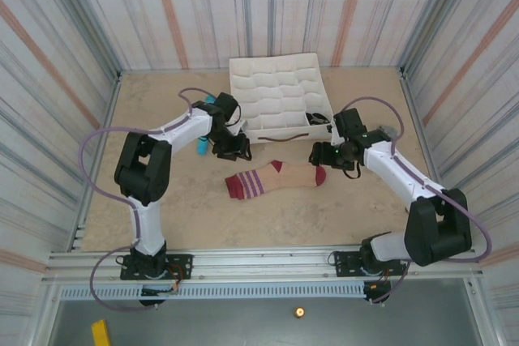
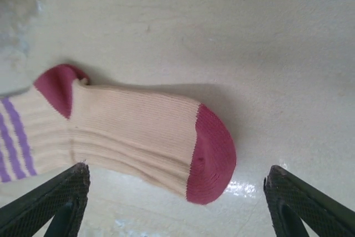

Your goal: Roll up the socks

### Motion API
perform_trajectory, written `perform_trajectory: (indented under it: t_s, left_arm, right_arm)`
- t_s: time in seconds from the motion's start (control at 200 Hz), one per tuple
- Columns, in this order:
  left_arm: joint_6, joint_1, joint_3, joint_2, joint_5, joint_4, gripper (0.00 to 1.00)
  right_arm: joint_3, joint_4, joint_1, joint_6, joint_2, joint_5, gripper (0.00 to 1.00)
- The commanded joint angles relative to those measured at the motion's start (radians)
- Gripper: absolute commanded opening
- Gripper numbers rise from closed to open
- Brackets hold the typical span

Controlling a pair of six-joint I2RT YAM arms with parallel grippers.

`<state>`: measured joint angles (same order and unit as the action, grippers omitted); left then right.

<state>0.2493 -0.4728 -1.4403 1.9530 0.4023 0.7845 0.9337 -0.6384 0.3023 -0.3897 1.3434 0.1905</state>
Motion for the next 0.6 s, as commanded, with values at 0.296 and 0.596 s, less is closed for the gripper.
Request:
perform_trajectory:
  t_s: [0.296, 0.596]
  left_arm:
    - [0.038, -0.006, 0.113, -0.058, -0.005, 0.02, 0.64]
    - [0.166, -0.013, 0.248, -0.168, -0.117, -0.055, 0.68]
  right_arm:
    - [-0.282, 0.205, 0.233, -0.425, -0.089, 0.072, 0.89]
    - [-0.23, 0.317, 0.302, -0.474, 0.099, -0.024, 0.92]
